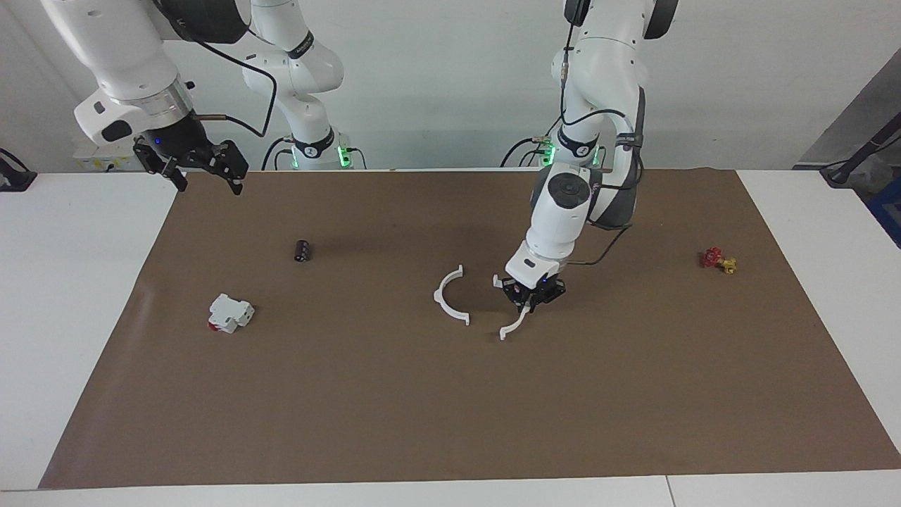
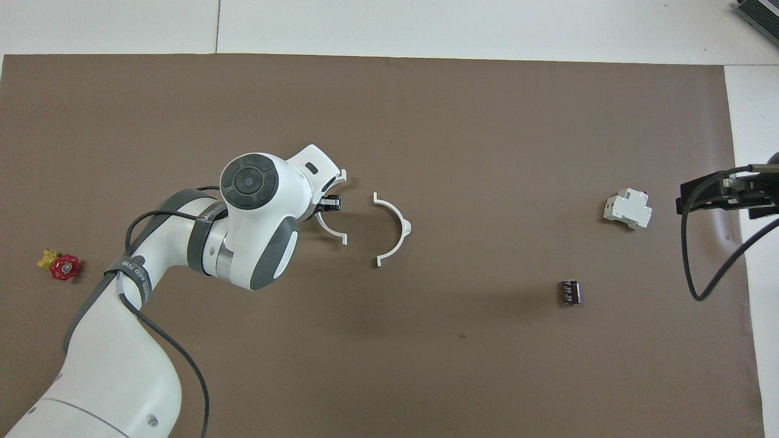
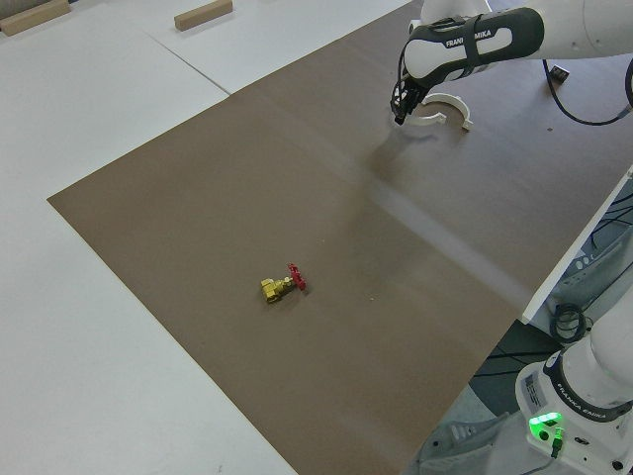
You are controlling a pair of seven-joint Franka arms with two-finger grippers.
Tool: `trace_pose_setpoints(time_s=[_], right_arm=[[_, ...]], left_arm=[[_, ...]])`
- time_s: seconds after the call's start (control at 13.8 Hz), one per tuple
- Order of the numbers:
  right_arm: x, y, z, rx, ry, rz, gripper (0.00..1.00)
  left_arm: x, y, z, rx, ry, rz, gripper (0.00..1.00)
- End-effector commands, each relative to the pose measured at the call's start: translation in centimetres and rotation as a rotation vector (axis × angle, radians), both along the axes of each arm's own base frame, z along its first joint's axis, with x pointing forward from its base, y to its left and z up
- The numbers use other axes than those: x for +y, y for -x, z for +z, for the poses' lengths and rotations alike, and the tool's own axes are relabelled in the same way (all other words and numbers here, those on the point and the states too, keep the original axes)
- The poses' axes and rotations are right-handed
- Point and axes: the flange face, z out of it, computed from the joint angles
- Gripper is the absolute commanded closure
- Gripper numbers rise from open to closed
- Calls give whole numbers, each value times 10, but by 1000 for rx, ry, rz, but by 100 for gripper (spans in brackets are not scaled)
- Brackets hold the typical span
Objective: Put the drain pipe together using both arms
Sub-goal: 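Carry the held clamp half with the left gripper onto the placed half, then press the left gripper's clamp half down to join the two halves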
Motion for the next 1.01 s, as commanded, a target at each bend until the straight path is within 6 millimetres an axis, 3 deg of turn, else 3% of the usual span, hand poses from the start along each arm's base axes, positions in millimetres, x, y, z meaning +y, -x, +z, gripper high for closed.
trace_pose_setpoints(time_s=[0.0,0.36,0.58,0.94], right_arm=[[2,5,7,15,-46,-22,0],[2,7,2,15,-28,-37,0],[-5,7,4,10,-46,-41,0],[4,8,4,13,-48,-23,0]], left_arm=[[-10,22,4,-1,-17,19,100],[-35,43,-5,6,-37,-10,100],[-36,43,-8,0,-43,-13,100],[-41,40,-10,-24,-29,-14,100]])
